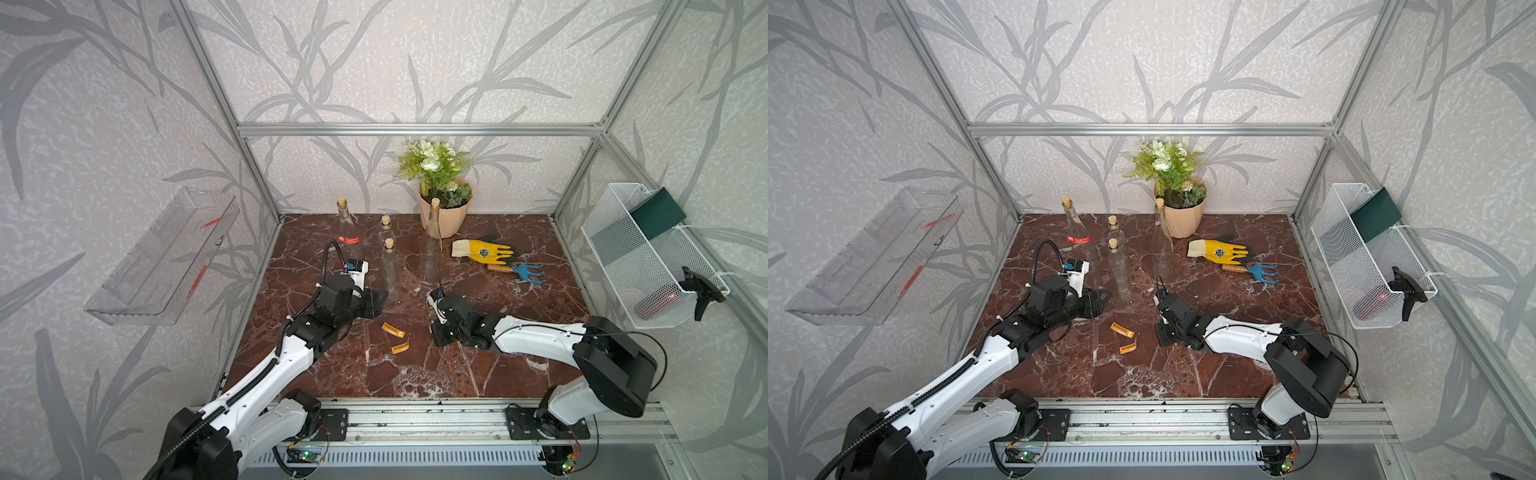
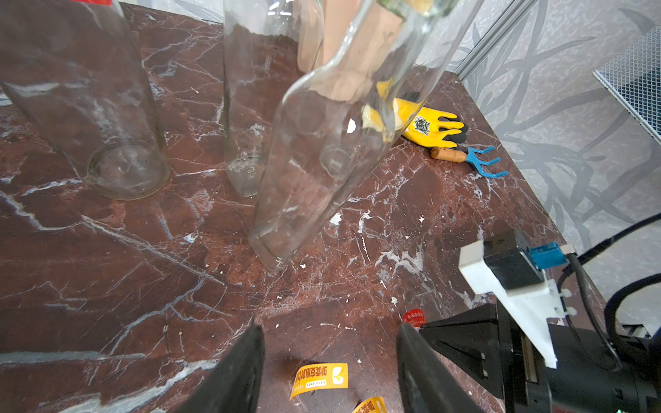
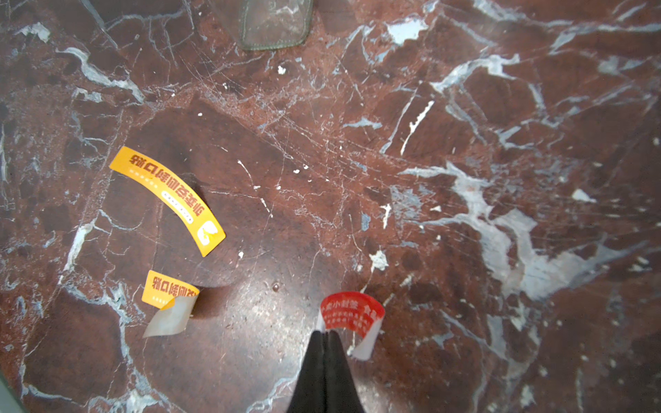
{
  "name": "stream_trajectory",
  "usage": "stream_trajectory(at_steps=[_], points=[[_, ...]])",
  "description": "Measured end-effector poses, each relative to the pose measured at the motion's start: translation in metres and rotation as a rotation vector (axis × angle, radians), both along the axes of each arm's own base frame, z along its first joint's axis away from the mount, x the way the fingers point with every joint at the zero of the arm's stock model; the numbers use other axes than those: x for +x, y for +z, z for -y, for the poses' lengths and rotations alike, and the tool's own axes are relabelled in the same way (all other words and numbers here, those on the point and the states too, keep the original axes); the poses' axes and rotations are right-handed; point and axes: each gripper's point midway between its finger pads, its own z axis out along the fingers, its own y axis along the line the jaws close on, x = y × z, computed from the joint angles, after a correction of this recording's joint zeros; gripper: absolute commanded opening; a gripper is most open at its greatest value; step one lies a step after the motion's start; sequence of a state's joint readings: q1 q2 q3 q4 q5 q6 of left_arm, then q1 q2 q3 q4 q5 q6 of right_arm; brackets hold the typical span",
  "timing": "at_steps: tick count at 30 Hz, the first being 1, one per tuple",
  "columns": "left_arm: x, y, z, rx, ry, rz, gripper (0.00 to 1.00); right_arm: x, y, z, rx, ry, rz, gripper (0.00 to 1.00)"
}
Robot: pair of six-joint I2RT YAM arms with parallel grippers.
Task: Remove the label from the bottle
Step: Place the label at the center of the board.
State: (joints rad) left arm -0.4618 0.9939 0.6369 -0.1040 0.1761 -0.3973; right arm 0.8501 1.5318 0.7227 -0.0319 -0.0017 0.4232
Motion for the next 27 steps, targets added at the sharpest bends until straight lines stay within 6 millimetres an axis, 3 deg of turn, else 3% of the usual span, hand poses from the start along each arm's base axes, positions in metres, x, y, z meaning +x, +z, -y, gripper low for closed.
stream_trajectory(at_steps=[8,20,27], points=[[0.0,0.0,0.0,-0.004,0.002,-0.002,0.59,-0.001,-0.004,0.0,-0.008,0.002,-0.009,0.1],[0.0,0.0,0.0,-0.006,0.004,-0.003,0.59,-0.004,-0.016,0.001,-0.027,0.009,-0.039,0.11],[0.0,0.0,0.0,-0.006,0.004,-0.003,0.6,-0.004,-0.017,0.0,-0.024,0.008,-0.045,0.19]])
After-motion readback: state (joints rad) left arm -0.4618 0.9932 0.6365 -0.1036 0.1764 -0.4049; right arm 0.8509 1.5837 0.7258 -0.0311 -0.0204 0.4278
